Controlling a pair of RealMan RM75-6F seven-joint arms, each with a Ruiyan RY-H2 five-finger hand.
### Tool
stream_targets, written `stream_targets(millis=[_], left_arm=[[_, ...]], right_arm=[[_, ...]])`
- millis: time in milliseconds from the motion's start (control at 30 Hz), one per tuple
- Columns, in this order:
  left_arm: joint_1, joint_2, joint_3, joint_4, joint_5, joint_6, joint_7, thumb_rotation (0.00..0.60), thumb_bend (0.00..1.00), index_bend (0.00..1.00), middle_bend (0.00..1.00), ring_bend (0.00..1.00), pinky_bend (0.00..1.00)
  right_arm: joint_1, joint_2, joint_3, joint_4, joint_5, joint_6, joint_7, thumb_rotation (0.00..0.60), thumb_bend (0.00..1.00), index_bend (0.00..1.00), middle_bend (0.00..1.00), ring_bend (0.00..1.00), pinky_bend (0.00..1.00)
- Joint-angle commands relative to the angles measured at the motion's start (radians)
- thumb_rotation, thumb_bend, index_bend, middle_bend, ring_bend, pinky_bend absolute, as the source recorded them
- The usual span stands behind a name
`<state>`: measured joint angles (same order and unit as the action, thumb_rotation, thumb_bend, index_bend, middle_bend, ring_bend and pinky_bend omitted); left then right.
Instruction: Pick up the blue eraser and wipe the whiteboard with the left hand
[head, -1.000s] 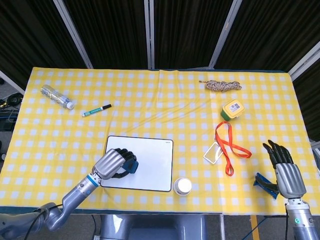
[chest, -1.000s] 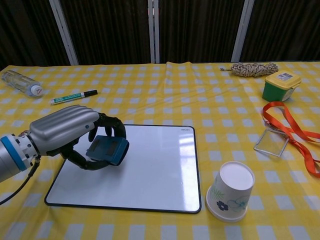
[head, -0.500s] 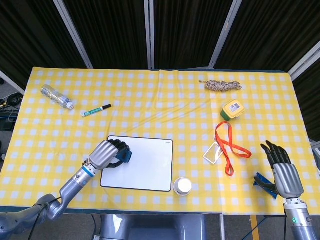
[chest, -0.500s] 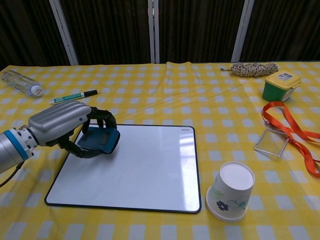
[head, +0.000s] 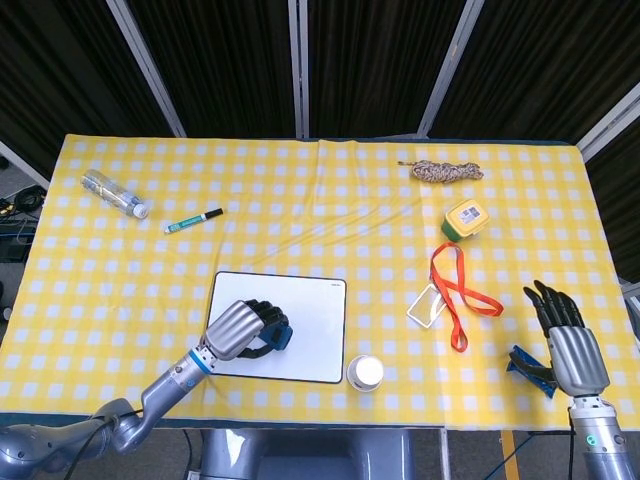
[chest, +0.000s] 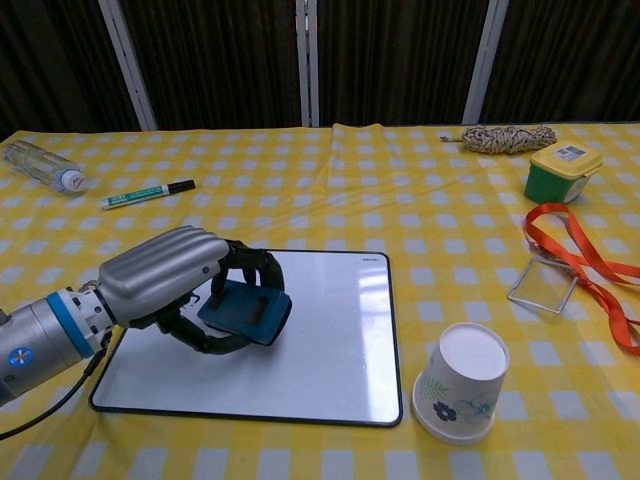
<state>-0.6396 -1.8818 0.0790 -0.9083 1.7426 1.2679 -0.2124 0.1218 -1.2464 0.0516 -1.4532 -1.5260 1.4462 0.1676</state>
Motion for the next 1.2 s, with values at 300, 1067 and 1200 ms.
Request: stream_targets(millis=[300, 1067, 1200], left_arm=[[0.003, 0.008, -0.025, 0.106, -0.047, -0.026, -0.025, 0.6, 0.62, 0.8, 0.61, 0.57, 0.53], [-0.022, -0.061, -0.025, 0.124, -0.023, 0.027, -0.063, 0.6, 0.62, 0.8, 0.61, 0.57, 0.53], [-0.028, -0.062, -0.027, 0.105, -0.021, 0.026, -0.052, 0.6, 0.62, 0.8, 0.61, 0.57, 0.53]], right_arm=[[0.0, -0.002, -0.003, -0.002, -0.007, 0.001, -0.005, 0.6, 0.06, 0.02, 0.0, 0.0, 0.0], [-0.001, 0.001, 0.003, 0.0, 0.002, 0.003, 0.003, 0.6, 0.07, 0.02, 0.0, 0.0, 0.0], [-0.002, 0.002, 0.003, 0.0, 0.0, 0.006, 0.005, 0.6, 0.06, 0.02, 0.0, 0.0, 0.0]])
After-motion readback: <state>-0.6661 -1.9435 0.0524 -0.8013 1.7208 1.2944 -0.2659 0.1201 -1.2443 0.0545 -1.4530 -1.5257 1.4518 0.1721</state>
